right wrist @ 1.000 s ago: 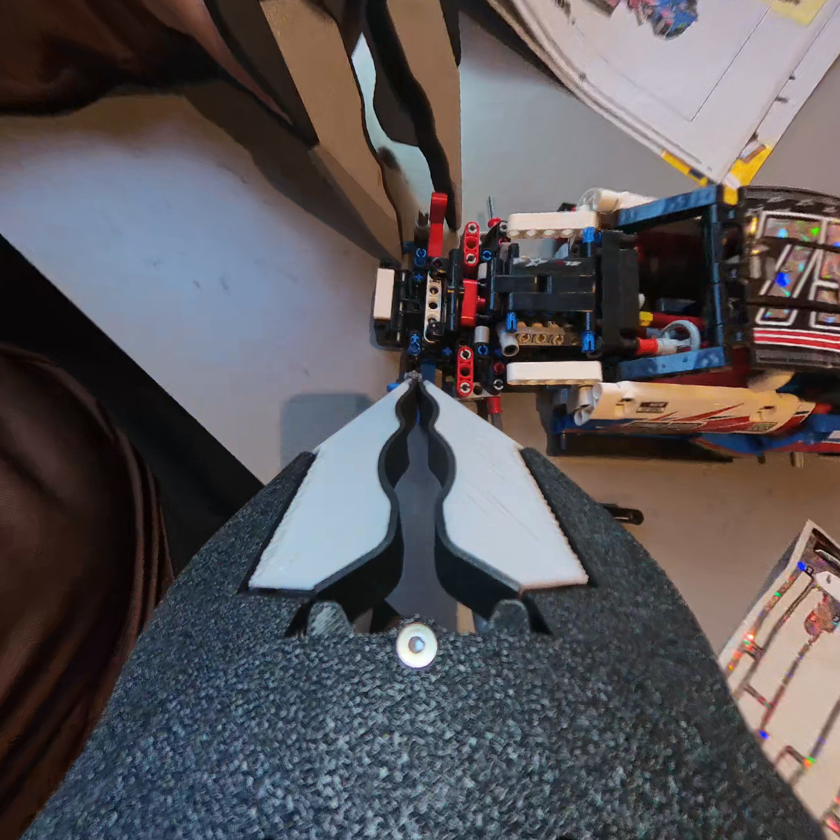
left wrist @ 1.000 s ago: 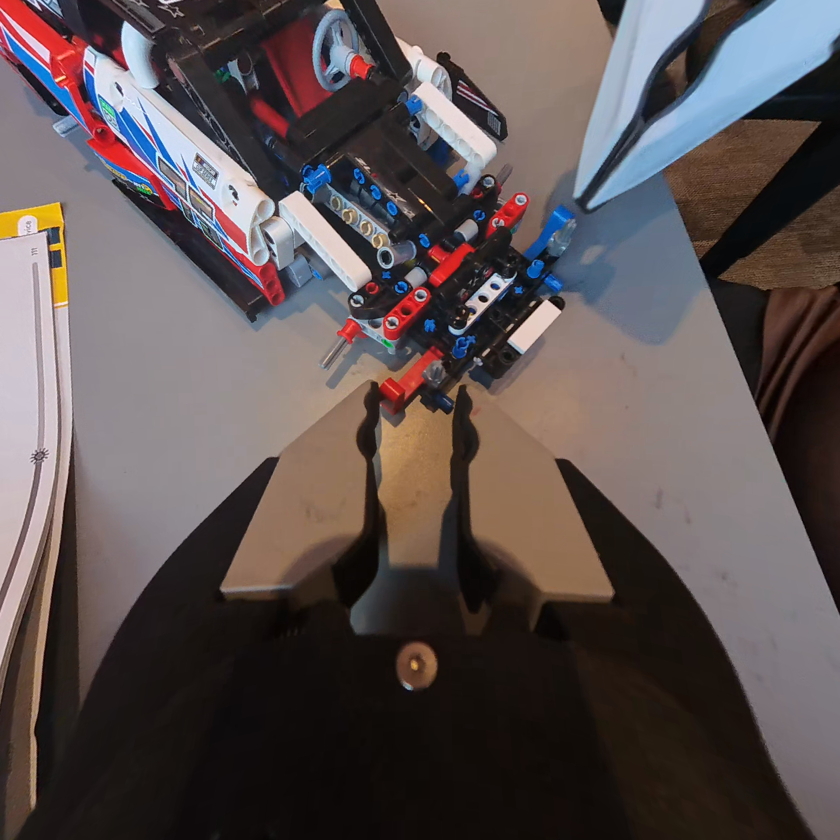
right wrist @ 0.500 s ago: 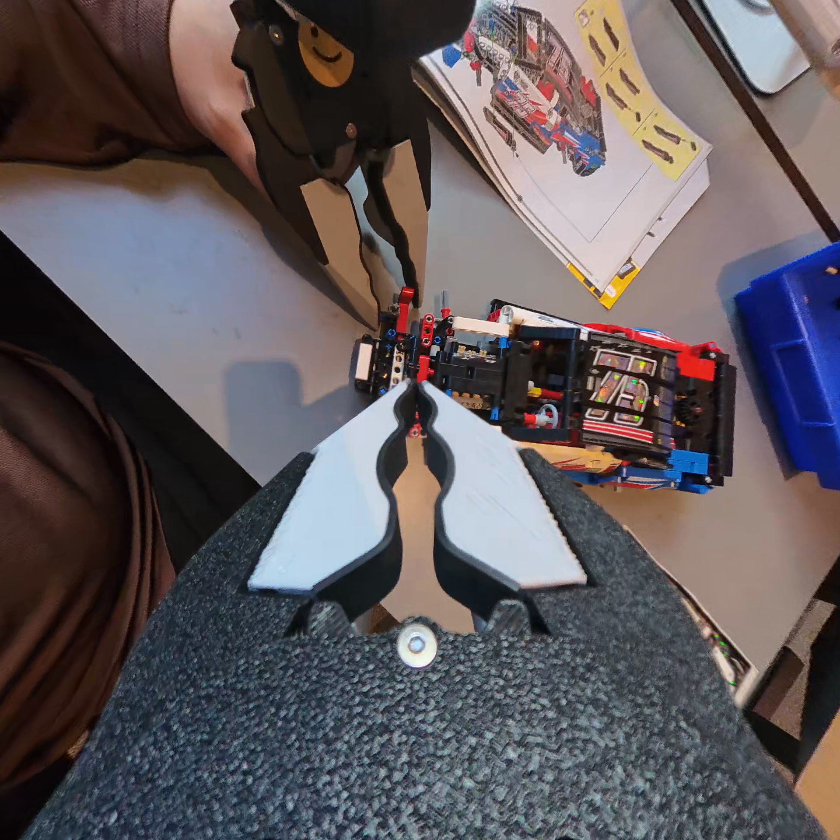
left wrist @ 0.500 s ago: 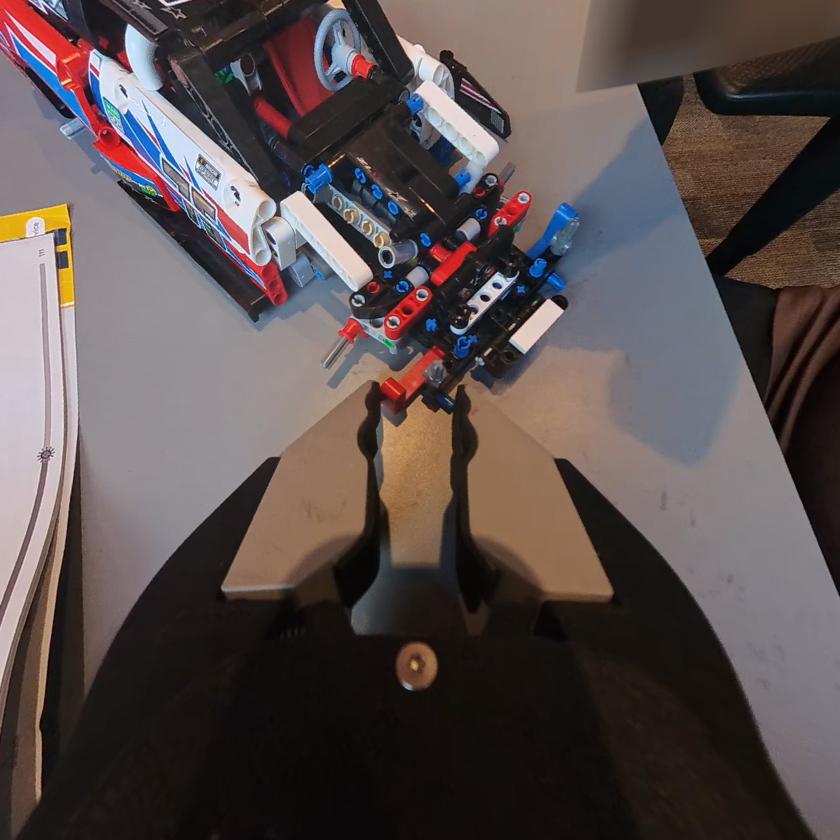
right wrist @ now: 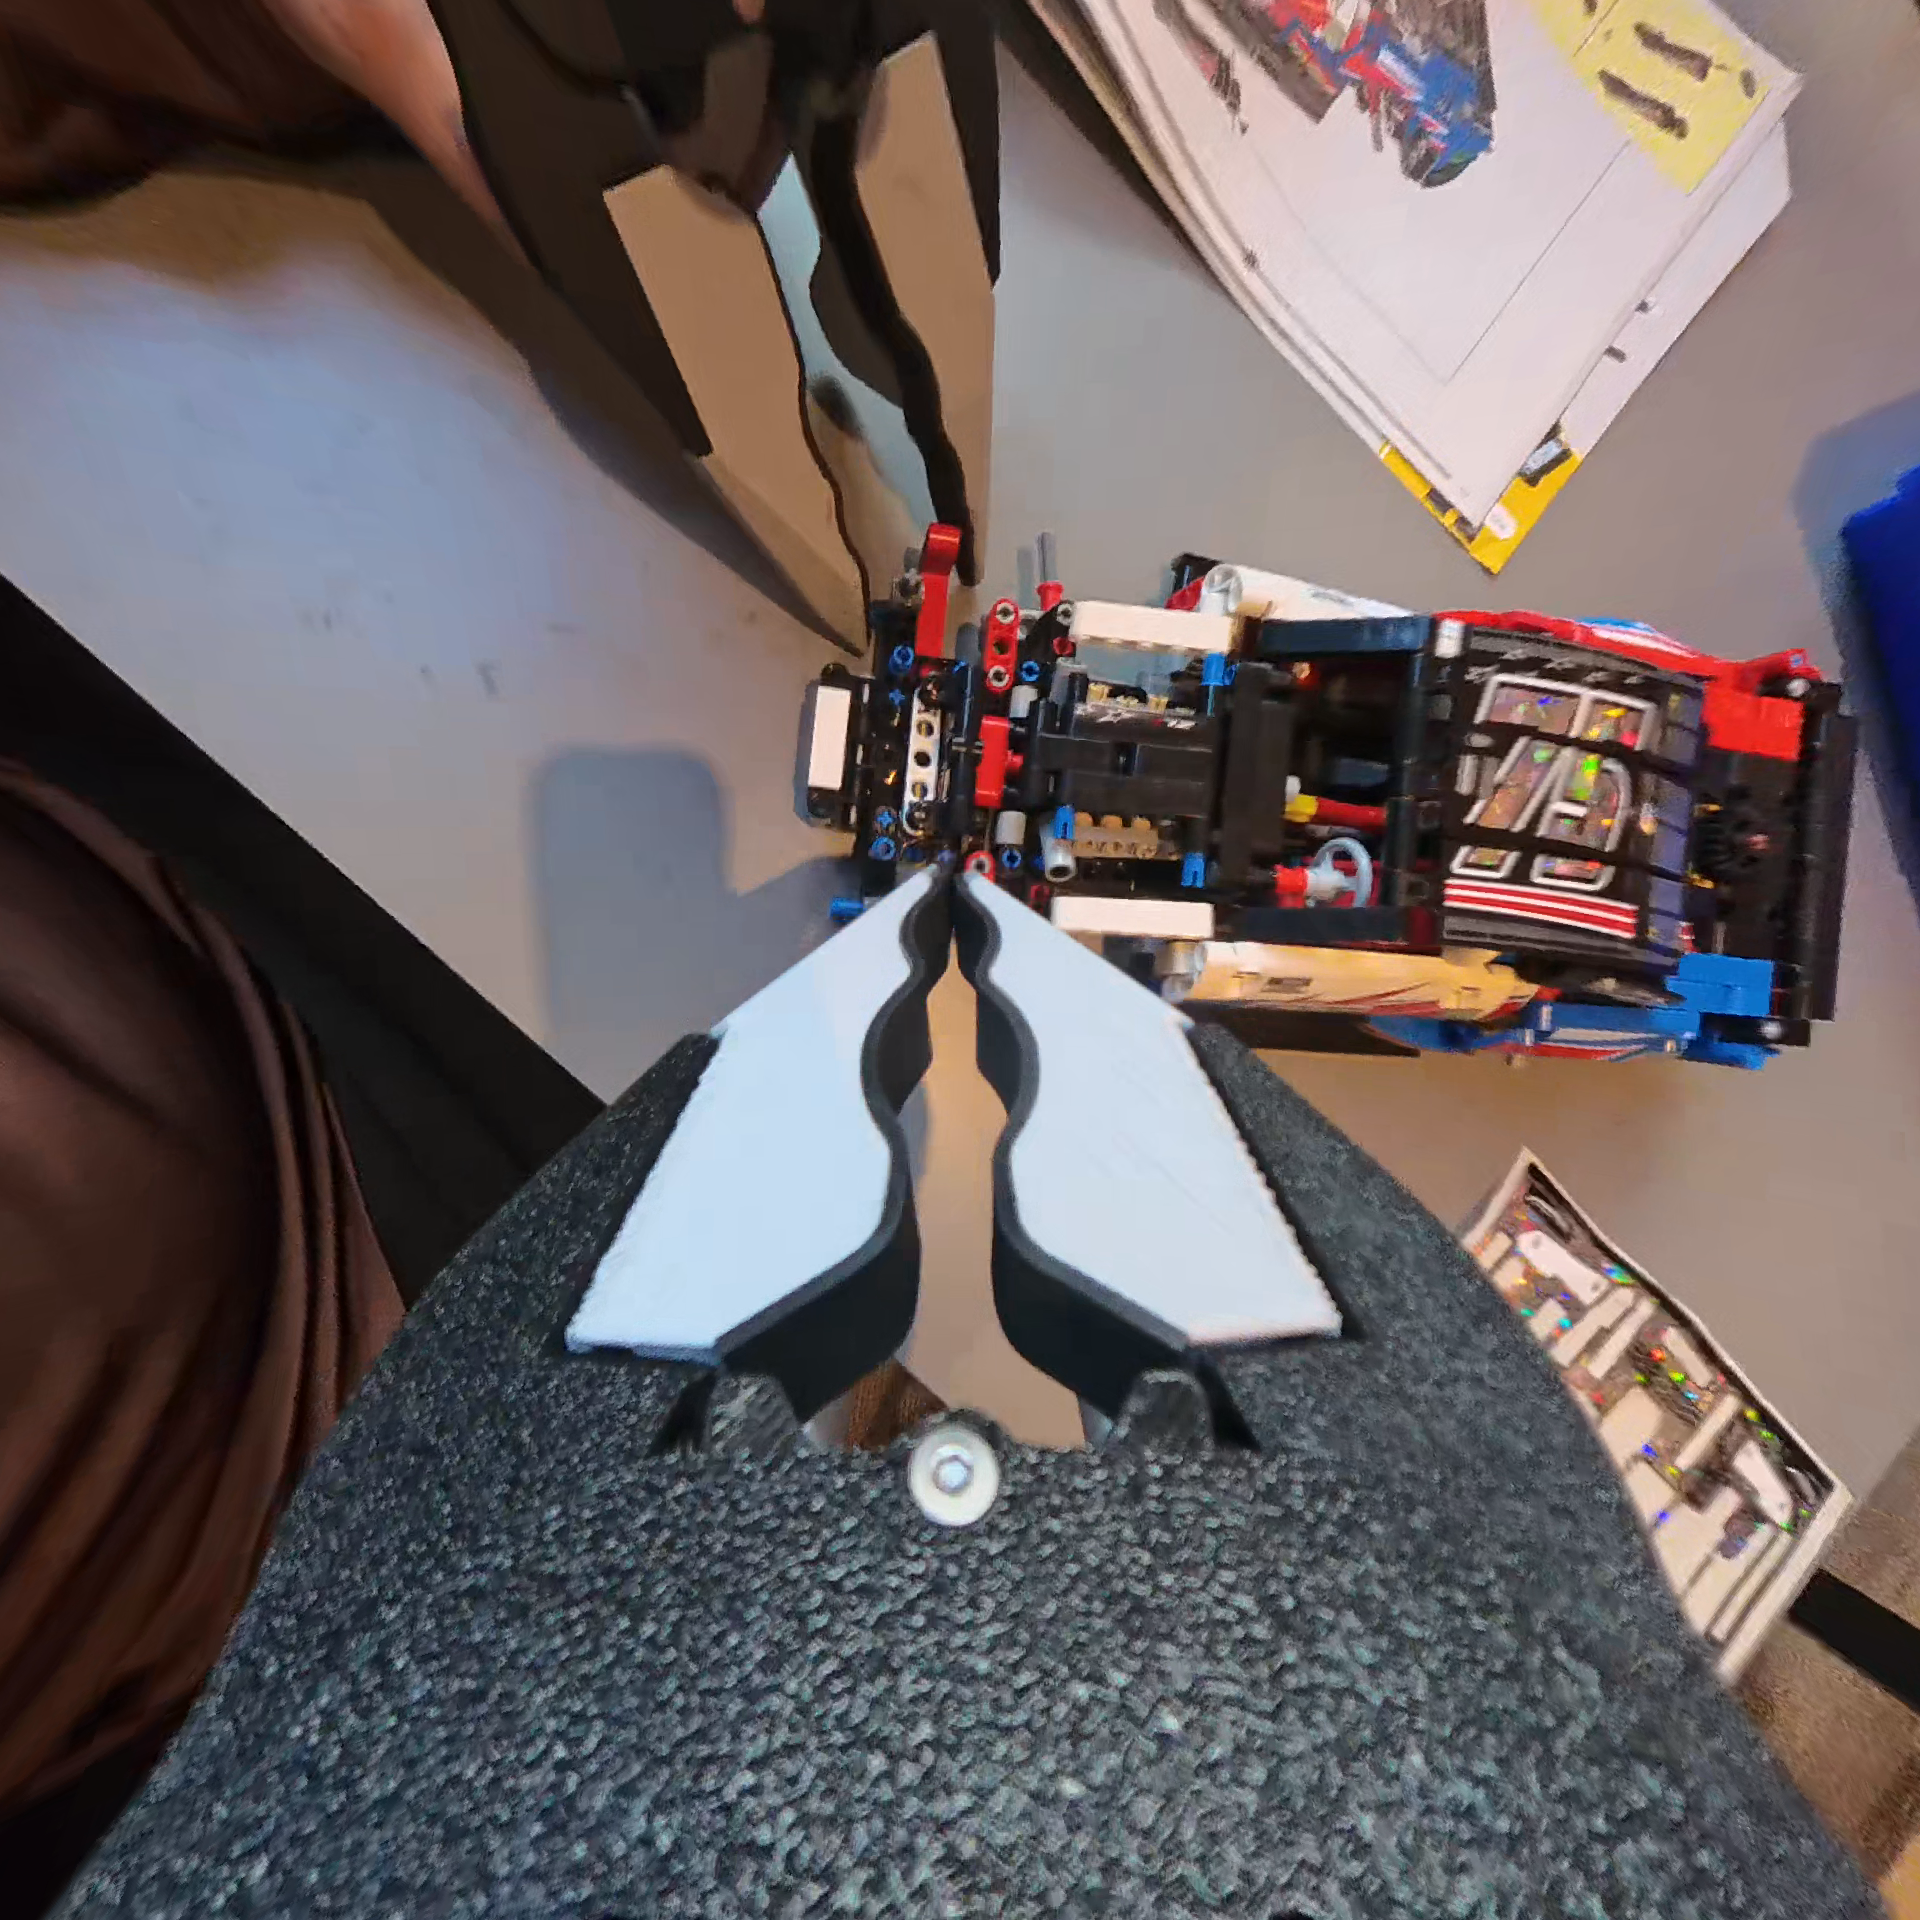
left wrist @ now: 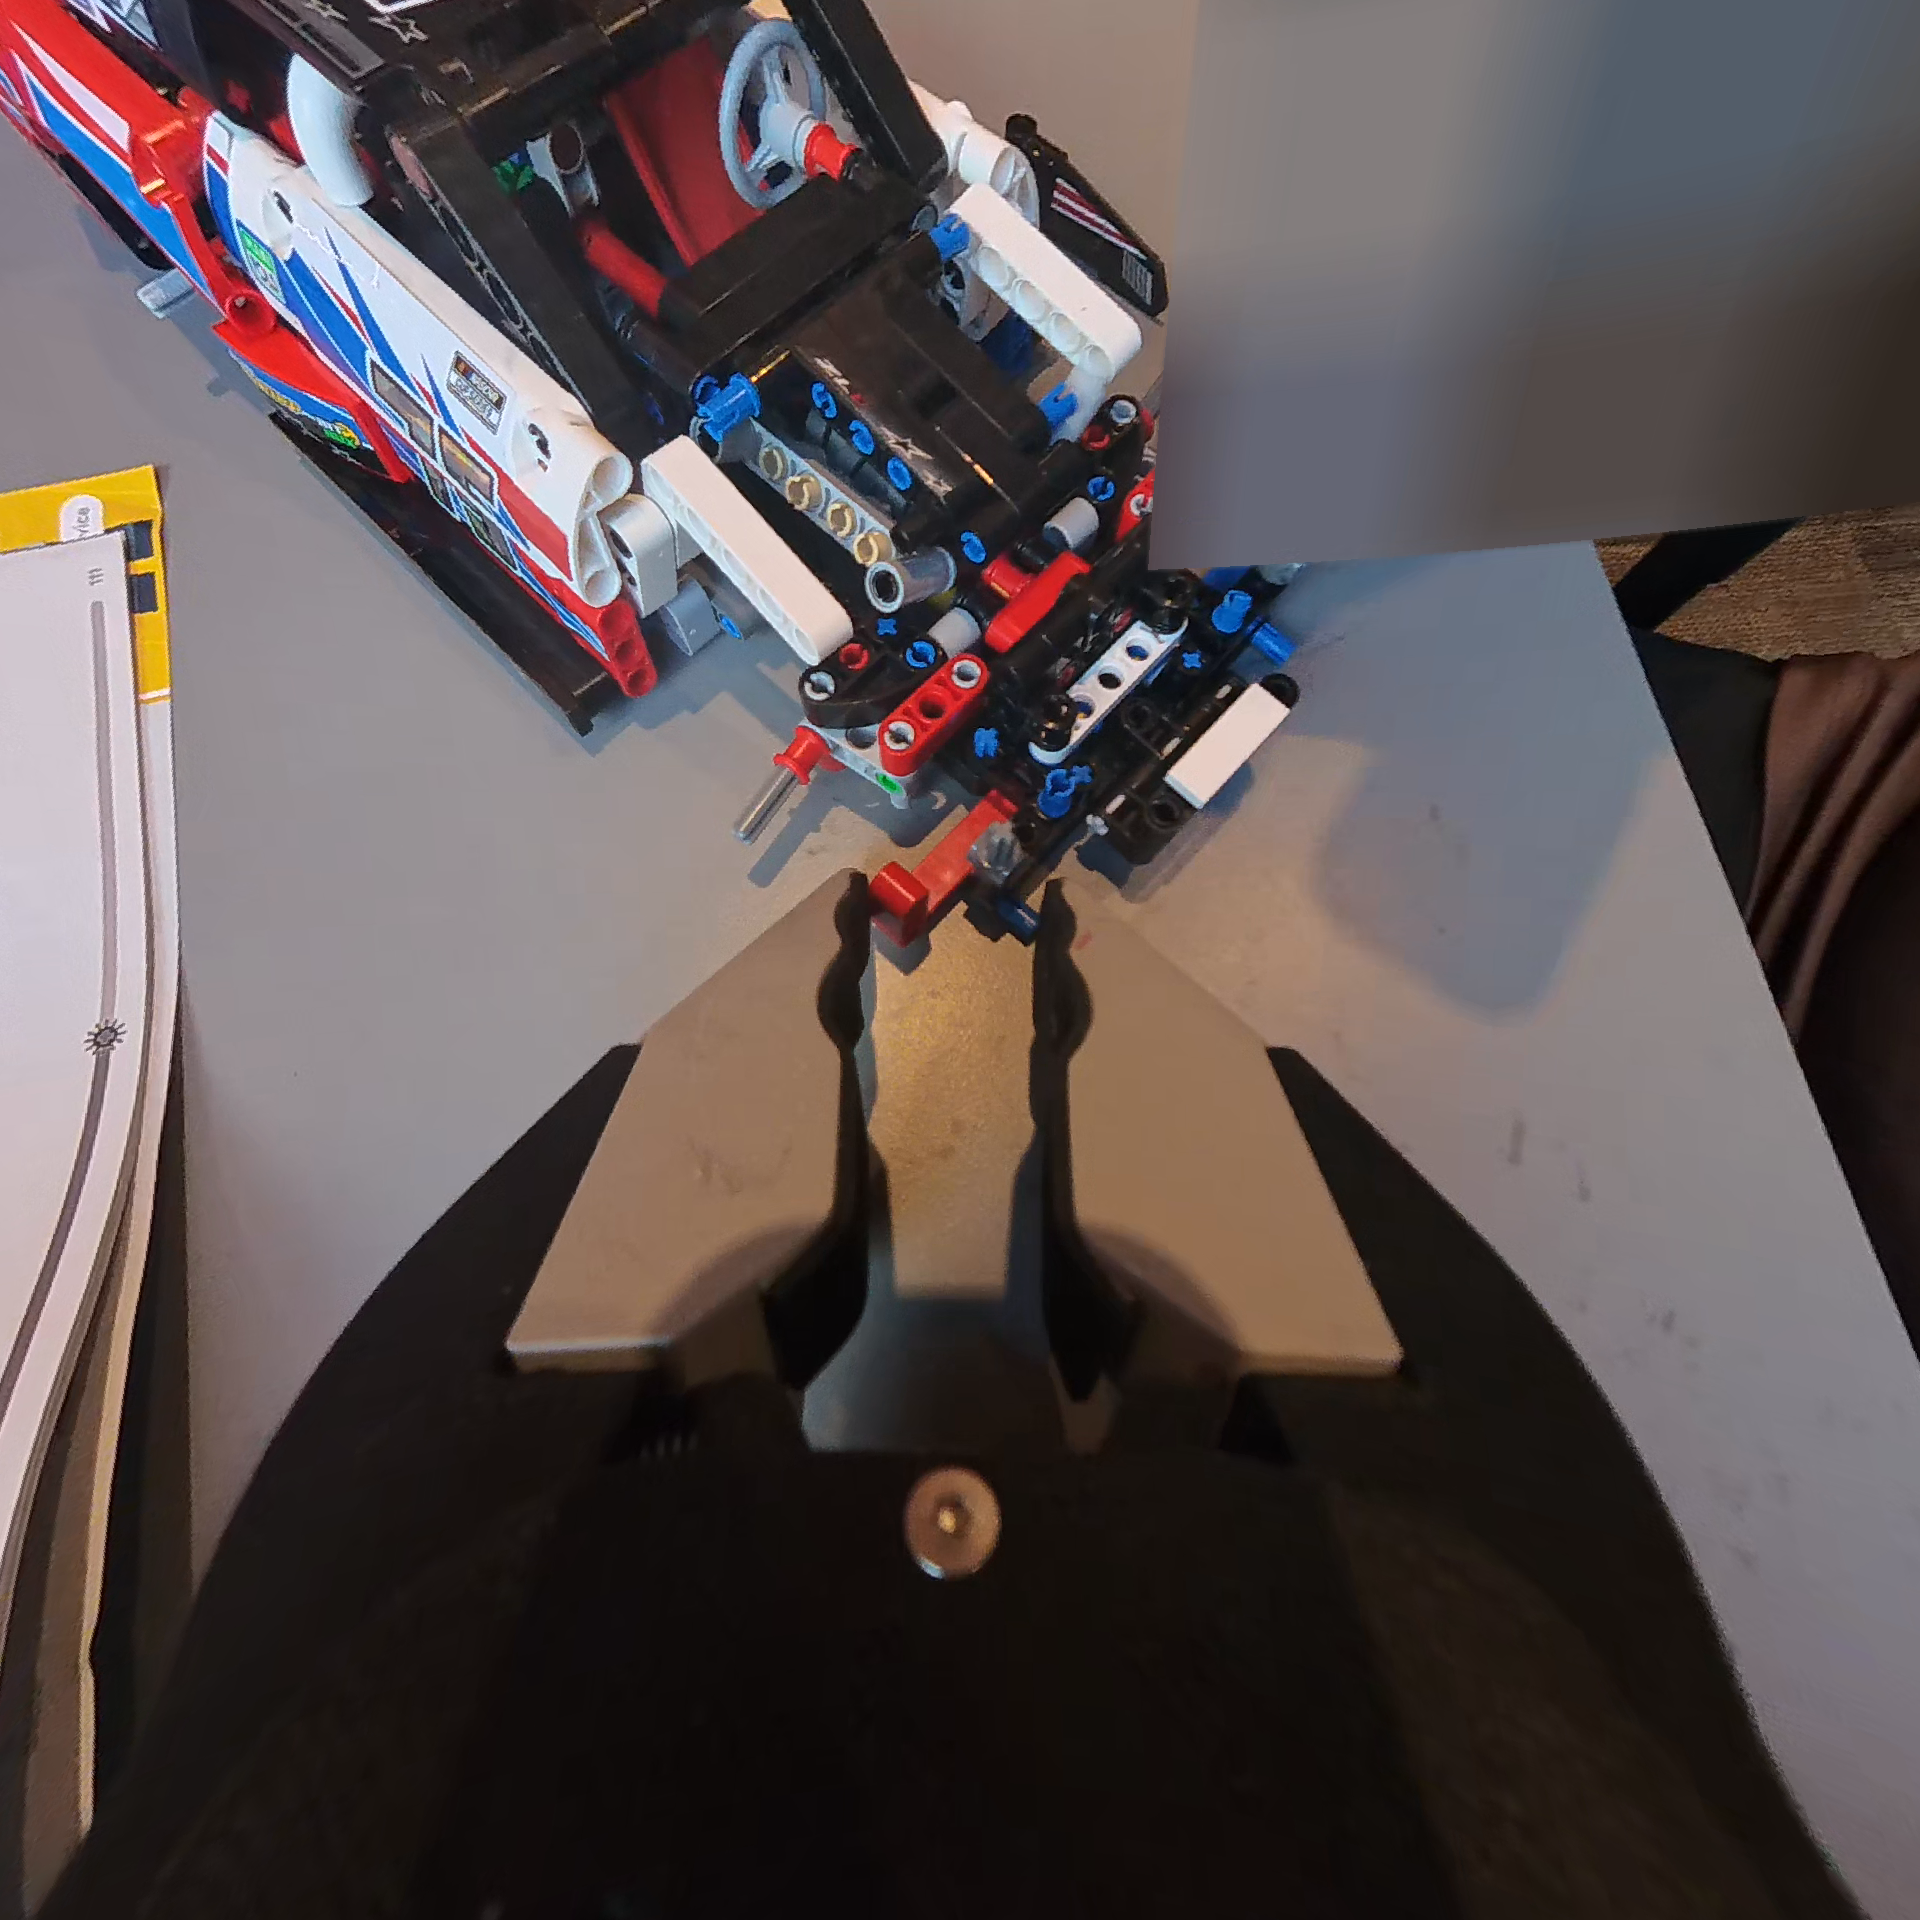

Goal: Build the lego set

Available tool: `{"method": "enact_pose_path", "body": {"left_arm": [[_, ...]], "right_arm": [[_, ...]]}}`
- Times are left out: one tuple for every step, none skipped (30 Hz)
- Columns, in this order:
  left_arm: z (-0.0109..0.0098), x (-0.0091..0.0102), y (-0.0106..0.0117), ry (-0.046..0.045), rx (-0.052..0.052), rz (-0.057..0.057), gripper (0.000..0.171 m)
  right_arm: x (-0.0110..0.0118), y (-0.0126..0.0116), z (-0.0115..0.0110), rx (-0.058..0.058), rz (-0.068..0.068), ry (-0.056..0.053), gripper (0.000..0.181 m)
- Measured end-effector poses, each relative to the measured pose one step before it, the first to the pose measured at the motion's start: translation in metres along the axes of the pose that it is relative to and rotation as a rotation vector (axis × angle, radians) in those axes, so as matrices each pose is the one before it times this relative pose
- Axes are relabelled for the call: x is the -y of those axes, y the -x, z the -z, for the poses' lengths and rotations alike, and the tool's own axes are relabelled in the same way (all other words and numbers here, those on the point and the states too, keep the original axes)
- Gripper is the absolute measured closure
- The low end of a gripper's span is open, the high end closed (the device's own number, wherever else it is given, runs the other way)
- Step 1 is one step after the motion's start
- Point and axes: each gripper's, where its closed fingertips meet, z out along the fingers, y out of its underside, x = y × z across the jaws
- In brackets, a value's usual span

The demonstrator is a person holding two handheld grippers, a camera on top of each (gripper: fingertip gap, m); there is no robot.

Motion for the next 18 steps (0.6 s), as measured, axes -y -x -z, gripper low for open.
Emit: {"method": "enact_pose_path", "body": {"left_arm": [[-0.00008,0.00002,-0.00002,0.00036,0.0018,-0.0019,0.141],[0.00004,-0.00005,0.00005,0.00012,0.0006,-0.0007,0.141],[-0.00003,0.00004,0.00001,-0.00006,-0.0002,0.0007,0.141],[0.00018,-0.00033,0.00115,0.00061,0.0073,0.0033,0.141],[0.0005,-0.00042,0.00309,0.00047,0.0182,0.0076,0.139],[0.00033,-0.00015,-0.00048,-0.00143,-0.0078,0.0037,0.139],[0.00023,0.00003,-0.00001,-0.00101,-0.0018,0.0036,0.139],[-0.00001,0.00003,0.00019,-0.00013,0.0002,0.0009,0.139],[0.00003,-0.00002,0.00015,-0.00004,0.0002,0.0003,0.139],[-0.00001,0.00005,-0.00004,-0.00024,-0.0012,0.0013,0.14],[0.00009,-0.00006,0.00001,-0.00012,-0.0007,0.001,0.139],[-0.00005,0.00004,0.00007,0.00016,0.0007,-0.0002,0.14],[0.00005,-0.0001,-0.00002,0.00032,0.0014,-0.0013,0.14],[-0.00012,-0.0001,0.00013,0.00066,0.0027,-0.0022,0.14],[0.00036,-0.00024,0.00172,0.00075,0.0125,0.0011,0.139],[0.00017,-0.00028,-0.00061,-0.00029,-0.0051,-0.0018,0.139],[0.00009,-0.00008,-0.00033,-0.00012,-0.0022,-0.0002,0.139],[0.0,0.00001,-0.00004,-0.00004,-0.0004,-0.0003,0.14]], "right_arm": [[-0.00435,0.00334,-0.00525,0.0104,-0.0006,0.0143,0.181],[-0.00663,0.00458,-0.00917,0.0152,-0.0015,0.0231,0.181],[-0.00926,0.00347,-0.01204,0.007,0.0033,0.0364,0.181],[-0.0027,0.00027,-0.0072,-0.0135,0.0096,-0.0016,0.181],[0.00353,0.00063,0.00077,0.0001,-0.0049,-0.0293,0.181],[0.00218,-0.00219,0.00375,-0.0089,-0.0115,-0.0086,0.181],[0.00364,-0.0031,0.00531,-0.0125,-0.0006,-0.0153,0.181],[0.0042,-0.00176,0.00537,-0.0005,-0.003,-0.0158,0.181],[0.00292,-0.00134,0.00412,0.0036,-0.0068,-0.0049,0.181],[0.00175,-0.00113,0.00204,-0.0003,-0.0005,-0.0005,0.181],[0.00012,-0.00007,-0.00095,0.0,0.0047,0.0051,0.181],[-0.0029,0.00212,-0.00466,0.0086,0.004,0.0173,0.181],[-0.00589,0.00379,-0.00831,0.0148,0.0044,0.0301,0.181],[-0.00623,0.00309,-0.00854,0.006,0.009,0.0299,0.18],[0.00277,-0.00036,-0.00073,-0.0096,0.0069,-0.0213,0.181],[0.00124,-0.00459,0.00268,-0.0294,0.0023,-0.0005,0.181],[0.00294,-0.00483,0.0045,-0.0312,0.0082,-0.0105,0.181],[0.00592,-0.00098,0.00572,-0.0025,-0.0019,-0.028,0.181]]}}
